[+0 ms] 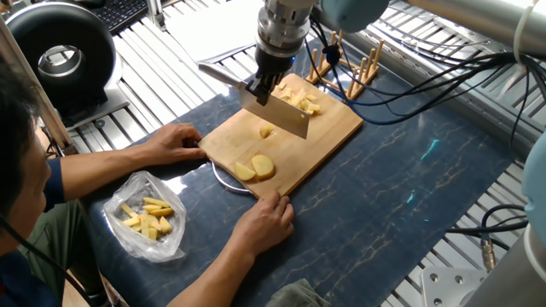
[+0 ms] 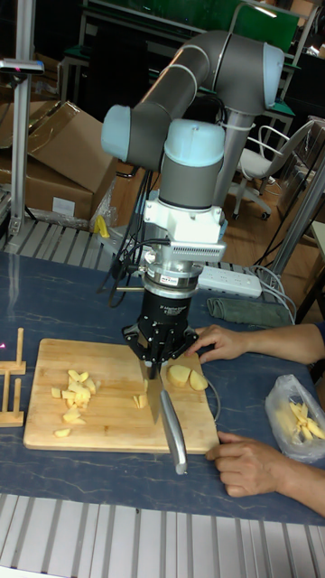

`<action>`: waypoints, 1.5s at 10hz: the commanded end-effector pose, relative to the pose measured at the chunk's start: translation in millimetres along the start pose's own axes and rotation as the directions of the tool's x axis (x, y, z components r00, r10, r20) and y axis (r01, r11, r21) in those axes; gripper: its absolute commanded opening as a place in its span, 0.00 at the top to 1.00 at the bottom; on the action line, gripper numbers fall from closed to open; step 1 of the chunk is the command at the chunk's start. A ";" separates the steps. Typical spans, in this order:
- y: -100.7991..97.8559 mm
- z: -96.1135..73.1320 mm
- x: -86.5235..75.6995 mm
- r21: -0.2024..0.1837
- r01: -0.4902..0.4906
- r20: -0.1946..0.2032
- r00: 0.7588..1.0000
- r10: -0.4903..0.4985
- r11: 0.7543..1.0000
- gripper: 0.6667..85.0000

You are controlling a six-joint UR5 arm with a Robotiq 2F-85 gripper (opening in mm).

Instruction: Chop the potatoes

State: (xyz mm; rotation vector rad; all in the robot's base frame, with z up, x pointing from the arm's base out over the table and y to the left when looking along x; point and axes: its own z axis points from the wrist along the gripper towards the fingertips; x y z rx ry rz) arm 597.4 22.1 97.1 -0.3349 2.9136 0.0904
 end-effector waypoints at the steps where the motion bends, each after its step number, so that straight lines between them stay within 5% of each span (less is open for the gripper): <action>1: -0.7 6.8 -2.0 0.001 -0.007 0.014 1.000 0.007 1.000 1.00; 15: -2.2 33.6 0.7 0.004 -0.019 0.059 0.998 0.018 1.000 1.00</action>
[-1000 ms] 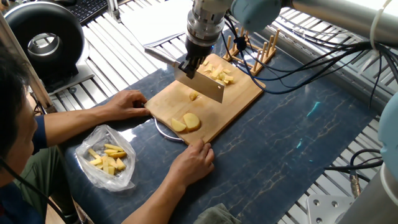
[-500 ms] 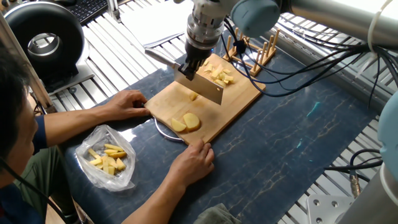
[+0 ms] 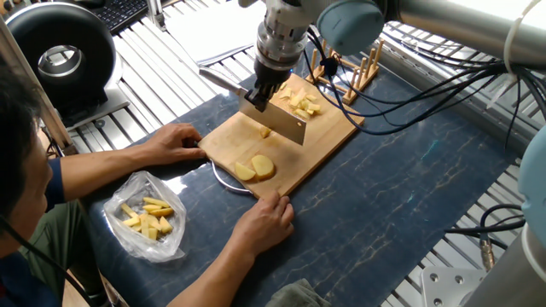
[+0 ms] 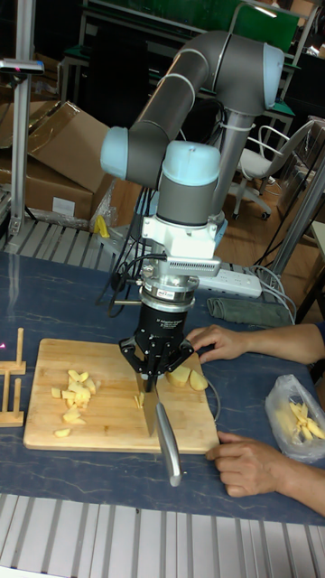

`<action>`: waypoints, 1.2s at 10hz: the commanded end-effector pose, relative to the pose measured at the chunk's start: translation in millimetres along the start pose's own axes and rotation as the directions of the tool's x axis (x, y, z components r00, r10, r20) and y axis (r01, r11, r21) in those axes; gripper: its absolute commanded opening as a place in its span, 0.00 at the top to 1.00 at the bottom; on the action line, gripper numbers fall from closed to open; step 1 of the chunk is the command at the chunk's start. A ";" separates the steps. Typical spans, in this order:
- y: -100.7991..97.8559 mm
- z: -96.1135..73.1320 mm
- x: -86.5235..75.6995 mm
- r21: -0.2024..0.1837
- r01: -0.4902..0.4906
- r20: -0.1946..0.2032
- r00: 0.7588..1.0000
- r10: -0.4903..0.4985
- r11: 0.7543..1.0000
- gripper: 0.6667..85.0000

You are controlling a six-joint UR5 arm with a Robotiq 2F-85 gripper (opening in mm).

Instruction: Chop the potatoes

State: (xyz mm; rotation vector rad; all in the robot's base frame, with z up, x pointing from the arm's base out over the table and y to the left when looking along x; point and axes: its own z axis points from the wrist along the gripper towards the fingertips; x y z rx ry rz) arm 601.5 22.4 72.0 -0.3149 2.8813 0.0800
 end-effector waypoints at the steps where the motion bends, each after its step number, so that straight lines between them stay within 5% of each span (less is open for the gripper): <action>1: -1.9 14.8 -0.1 0.001 -0.007 0.039 0.999 0.007 1.000 1.00; 3: -3.2 13.4 0.7 -0.003 -0.001 0.044 0.999 0.001 1.000 1.00; 6: 0.7 -38.4 5.9 -0.033 0.012 -0.041 0.999 -0.013 0.999 1.00; 12: 6.9 -20.7 -2.0 -0.022 -0.004 -0.010 1.000 0.004 1.000 1.00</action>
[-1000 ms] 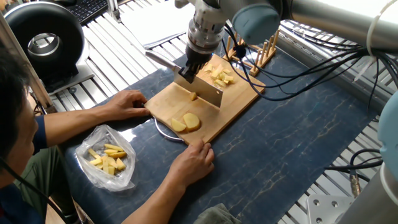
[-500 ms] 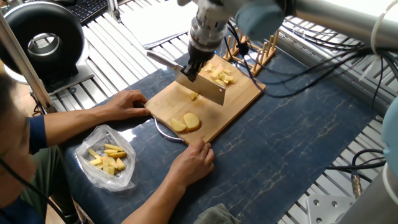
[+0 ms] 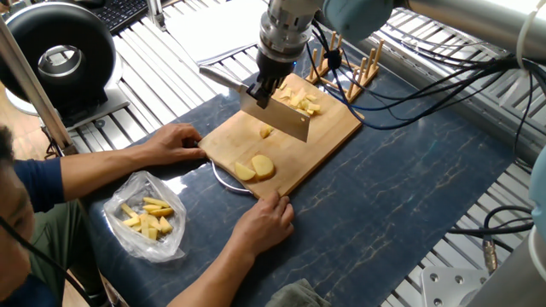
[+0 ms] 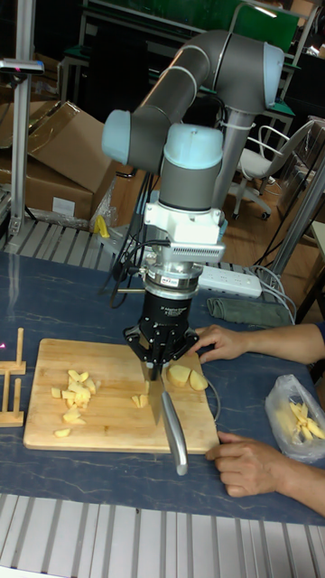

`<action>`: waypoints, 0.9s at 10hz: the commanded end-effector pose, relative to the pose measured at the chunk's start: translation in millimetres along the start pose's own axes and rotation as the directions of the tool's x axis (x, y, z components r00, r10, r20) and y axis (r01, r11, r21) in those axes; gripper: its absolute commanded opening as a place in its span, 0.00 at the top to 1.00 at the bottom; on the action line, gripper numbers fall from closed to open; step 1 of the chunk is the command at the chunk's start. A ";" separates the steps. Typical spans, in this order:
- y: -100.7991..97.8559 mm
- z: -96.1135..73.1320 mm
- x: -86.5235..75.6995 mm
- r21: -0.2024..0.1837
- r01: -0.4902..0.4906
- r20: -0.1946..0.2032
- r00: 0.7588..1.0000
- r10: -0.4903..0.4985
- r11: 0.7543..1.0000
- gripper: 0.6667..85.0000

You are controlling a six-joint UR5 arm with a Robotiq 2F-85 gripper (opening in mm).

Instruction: Chop the potatoes

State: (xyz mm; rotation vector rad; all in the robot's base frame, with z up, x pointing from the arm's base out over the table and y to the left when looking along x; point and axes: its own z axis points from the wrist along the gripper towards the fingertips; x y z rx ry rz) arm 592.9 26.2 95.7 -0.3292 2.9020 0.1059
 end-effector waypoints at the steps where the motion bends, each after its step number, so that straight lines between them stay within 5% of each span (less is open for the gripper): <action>1: -0.3 6.7 -4.4 0.001 -0.010 0.014 1.000 0.010 1.000 1.00; 9: -3.2 16.0 -5.7 0.010 -0.013 0.025 1.000 0.013 1.000 1.00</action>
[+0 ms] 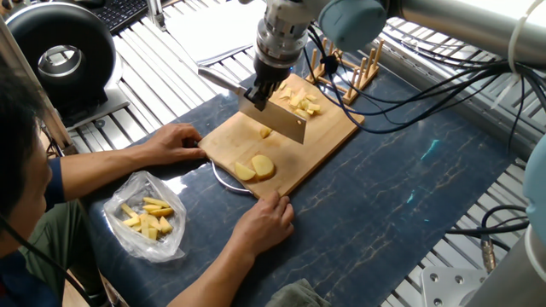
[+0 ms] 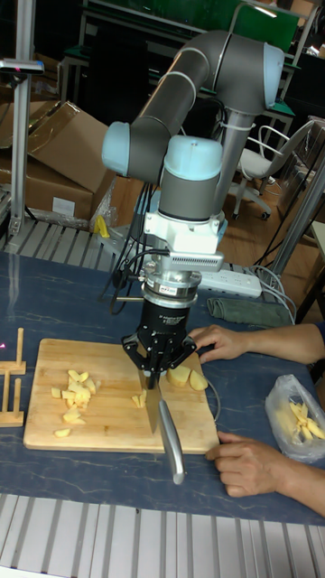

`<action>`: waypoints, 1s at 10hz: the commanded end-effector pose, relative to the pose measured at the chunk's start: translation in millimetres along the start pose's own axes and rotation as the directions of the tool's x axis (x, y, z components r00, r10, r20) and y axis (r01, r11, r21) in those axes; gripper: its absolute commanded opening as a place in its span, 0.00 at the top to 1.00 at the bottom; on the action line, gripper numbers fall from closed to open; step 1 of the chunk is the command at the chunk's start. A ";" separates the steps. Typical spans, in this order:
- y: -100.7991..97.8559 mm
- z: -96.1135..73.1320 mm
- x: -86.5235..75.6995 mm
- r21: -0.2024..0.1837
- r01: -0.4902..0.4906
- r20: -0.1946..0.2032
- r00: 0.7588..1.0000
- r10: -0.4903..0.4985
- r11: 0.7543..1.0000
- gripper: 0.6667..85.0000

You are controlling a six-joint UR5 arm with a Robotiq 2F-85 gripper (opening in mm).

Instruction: Chop the potatoes

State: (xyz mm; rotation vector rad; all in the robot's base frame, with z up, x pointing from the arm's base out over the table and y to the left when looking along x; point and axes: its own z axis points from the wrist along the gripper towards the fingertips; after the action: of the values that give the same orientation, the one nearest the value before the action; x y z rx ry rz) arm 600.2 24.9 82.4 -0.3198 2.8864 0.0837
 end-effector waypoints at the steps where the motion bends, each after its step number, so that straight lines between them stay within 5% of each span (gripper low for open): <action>1: 0.8 2.7 -1.5 -0.006 -0.012 0.009 1.000 0.012 1.000 1.00; 10: -2.2 21.1 -1.1 0.015 -0.013 0.039 0.999 0.012 1.000 1.00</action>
State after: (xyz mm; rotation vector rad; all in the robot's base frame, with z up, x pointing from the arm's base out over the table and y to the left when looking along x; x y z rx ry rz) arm 603.7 23.5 66.8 -0.3113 2.8634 0.0632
